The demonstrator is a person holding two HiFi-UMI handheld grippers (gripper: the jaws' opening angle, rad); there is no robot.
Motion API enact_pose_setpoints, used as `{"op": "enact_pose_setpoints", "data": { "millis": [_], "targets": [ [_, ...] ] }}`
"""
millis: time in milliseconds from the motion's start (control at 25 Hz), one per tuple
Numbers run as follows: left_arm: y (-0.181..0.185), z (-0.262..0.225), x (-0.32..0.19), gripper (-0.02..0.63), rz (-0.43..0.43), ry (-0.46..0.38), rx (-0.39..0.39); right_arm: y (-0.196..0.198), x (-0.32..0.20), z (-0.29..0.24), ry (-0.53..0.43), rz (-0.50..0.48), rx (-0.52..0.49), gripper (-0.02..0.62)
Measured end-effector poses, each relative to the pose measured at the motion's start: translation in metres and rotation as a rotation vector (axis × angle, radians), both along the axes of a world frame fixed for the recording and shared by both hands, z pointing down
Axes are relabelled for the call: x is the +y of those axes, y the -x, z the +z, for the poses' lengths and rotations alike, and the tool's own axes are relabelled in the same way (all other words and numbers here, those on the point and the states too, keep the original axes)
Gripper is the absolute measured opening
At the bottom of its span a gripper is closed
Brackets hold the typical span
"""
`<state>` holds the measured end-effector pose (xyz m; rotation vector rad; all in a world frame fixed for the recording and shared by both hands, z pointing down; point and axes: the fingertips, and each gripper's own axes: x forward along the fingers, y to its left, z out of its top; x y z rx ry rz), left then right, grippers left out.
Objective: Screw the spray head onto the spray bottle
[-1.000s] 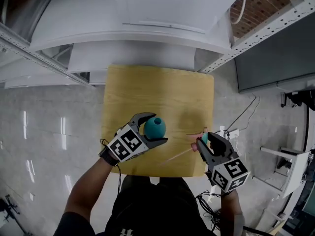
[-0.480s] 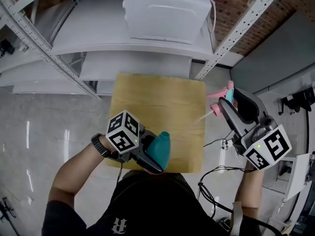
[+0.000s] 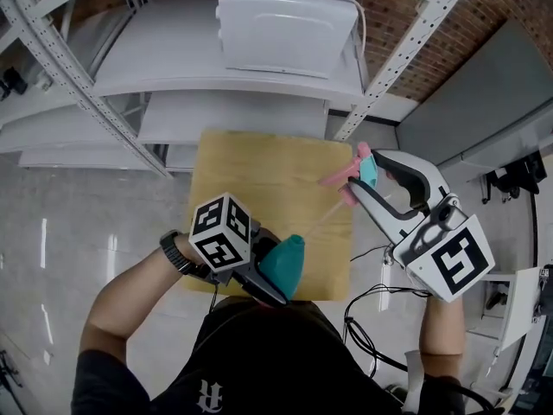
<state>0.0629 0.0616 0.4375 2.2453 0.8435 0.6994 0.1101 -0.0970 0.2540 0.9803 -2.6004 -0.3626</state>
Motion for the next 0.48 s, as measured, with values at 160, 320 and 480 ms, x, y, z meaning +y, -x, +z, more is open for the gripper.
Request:
{"op": "enact_pose_setpoints", "data": {
  "millis": [160,320,480],
  "targets": [
    [-0.009,-0.006,-0.005,0.405,-0.011,-0.02,-0.011,0.034,0.018,0.019,0.019,-0.07,0.024,0.153],
    [-0.015,-0.012,-0.004,0.405,0.005,-0.031,-0.007,0.047,0.036,0.046,0.081,-0.1,0.082,0.153],
    [-0.014,-0.013,-0.004,0.403,0.01,-0.038,-0.002,0.053,0.044,0.053,0.099,-0.117,0.118,0.153]
  ]
}}
